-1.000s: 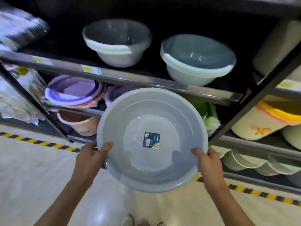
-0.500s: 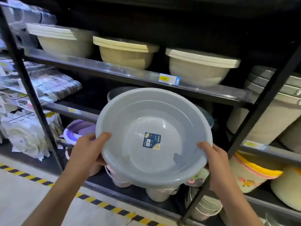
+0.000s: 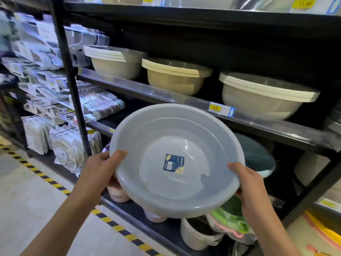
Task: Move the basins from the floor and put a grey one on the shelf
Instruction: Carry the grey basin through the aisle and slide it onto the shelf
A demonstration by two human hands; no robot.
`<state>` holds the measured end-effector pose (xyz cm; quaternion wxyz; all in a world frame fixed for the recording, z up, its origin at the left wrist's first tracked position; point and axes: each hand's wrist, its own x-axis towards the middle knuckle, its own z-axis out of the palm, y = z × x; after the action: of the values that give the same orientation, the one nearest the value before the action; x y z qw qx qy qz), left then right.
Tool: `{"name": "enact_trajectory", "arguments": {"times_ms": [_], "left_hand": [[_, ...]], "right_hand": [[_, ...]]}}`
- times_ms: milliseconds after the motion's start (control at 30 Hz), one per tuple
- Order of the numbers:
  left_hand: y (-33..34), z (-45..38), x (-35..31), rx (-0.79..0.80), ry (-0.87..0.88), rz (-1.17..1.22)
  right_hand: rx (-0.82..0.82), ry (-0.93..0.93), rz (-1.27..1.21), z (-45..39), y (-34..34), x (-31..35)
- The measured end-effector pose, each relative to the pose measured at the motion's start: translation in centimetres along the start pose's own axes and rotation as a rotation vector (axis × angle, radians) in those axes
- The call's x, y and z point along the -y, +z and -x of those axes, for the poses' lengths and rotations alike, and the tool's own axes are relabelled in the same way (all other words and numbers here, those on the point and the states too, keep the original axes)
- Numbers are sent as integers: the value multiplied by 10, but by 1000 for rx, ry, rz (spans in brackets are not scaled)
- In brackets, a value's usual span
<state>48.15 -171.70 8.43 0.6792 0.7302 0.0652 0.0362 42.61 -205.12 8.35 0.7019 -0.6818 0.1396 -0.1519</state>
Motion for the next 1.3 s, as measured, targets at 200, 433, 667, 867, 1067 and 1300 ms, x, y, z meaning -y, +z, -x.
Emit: {"name": "enact_trajectory", "arguments": {"times_ms": [200, 433, 667, 867, 1067, 1300], "left_hand": [[-52, -23, 15, -123, -31, -10], [-129, -72, 32, -209, -35, -40], [-178, -129, 43, -238, -40, -38], [-186, -184, 63, -225, -23, -4], [-186, -259, 77, -162, -47, -4], [-190, -351, 75, -95, -31, -19]], "right_hand": [[115, 60, -26, -24, 66, -17], [173, 90, -2, -48, 166, -35], [228, 126, -9, -73, 240, -52], [259, 170, -22, -118, 279, -72], [279, 179, -40, -181, 312, -94], [256, 221, -97, -244, 353, -113]]}}
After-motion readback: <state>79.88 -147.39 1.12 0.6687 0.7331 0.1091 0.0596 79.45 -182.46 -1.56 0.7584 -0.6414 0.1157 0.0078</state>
